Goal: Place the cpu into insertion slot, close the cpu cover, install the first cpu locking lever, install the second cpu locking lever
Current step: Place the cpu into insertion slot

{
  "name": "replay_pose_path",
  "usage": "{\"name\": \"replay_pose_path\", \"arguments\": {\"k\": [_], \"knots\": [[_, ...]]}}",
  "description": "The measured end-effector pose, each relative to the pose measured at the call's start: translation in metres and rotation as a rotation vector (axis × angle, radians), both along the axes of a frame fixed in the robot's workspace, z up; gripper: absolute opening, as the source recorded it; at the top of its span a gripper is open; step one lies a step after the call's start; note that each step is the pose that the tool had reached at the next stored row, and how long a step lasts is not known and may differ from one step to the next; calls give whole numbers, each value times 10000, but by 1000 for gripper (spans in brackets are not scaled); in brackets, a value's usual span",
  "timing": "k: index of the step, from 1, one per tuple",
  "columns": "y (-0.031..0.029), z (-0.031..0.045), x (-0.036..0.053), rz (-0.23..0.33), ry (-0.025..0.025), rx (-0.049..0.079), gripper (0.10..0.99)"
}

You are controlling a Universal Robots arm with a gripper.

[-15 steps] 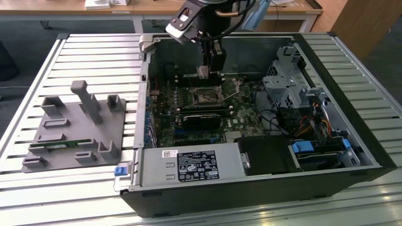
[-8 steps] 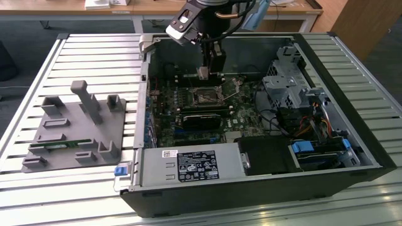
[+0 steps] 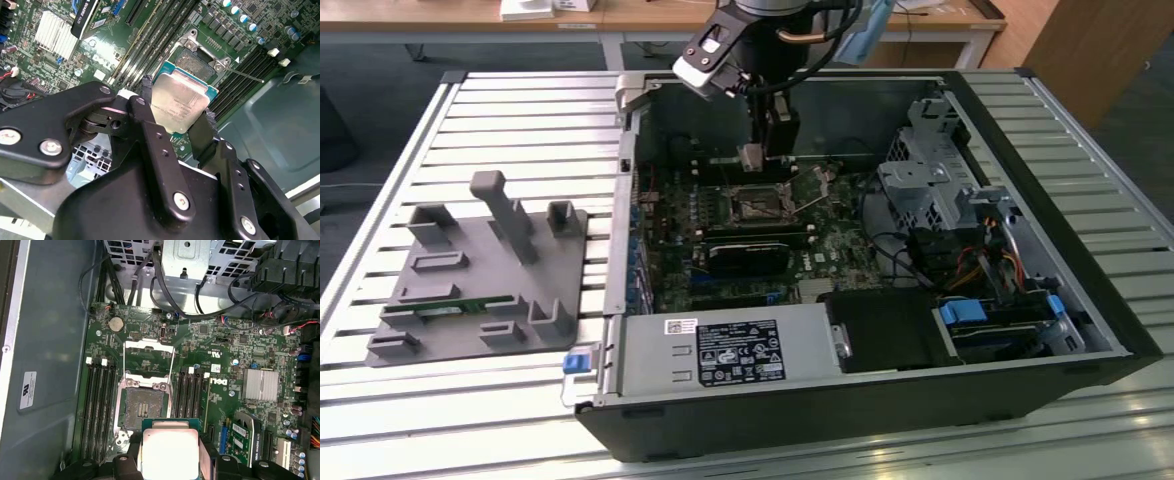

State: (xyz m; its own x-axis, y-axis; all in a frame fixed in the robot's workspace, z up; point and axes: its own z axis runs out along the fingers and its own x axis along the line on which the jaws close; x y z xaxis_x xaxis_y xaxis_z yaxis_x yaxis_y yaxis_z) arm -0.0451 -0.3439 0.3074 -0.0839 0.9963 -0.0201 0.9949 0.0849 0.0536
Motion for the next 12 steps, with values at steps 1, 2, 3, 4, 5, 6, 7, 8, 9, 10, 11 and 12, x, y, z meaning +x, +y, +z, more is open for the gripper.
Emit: {"name": "replay_pose_path", "arguments": {"k": [1, 2, 3, 4, 5, 6, 7, 8, 9, 10, 11, 12], "knots": [[3, -6, 3, -3, 0, 1, 537], [7, -13, 7, -8, 0, 1, 537], [11, -20, 10, -17, -1, 1, 537], [15, -29, 13, -29, -1, 0, 537], [18, -37, 16, -47, -1, 0, 537], [21, -46, 19, -65, -1, -2, 537], [24, -55, 21, -86, 0, -4, 537], [25, -65, 23, -106, 0, -3, 537], [26, -74, 24, -118, 0, -4, 537], [27, -82, 26, -125, 0, -4, 537], [28, -91, 28, -132, 0, -4, 537], [29, -99, 30, -140, 0, -4, 537]]}}
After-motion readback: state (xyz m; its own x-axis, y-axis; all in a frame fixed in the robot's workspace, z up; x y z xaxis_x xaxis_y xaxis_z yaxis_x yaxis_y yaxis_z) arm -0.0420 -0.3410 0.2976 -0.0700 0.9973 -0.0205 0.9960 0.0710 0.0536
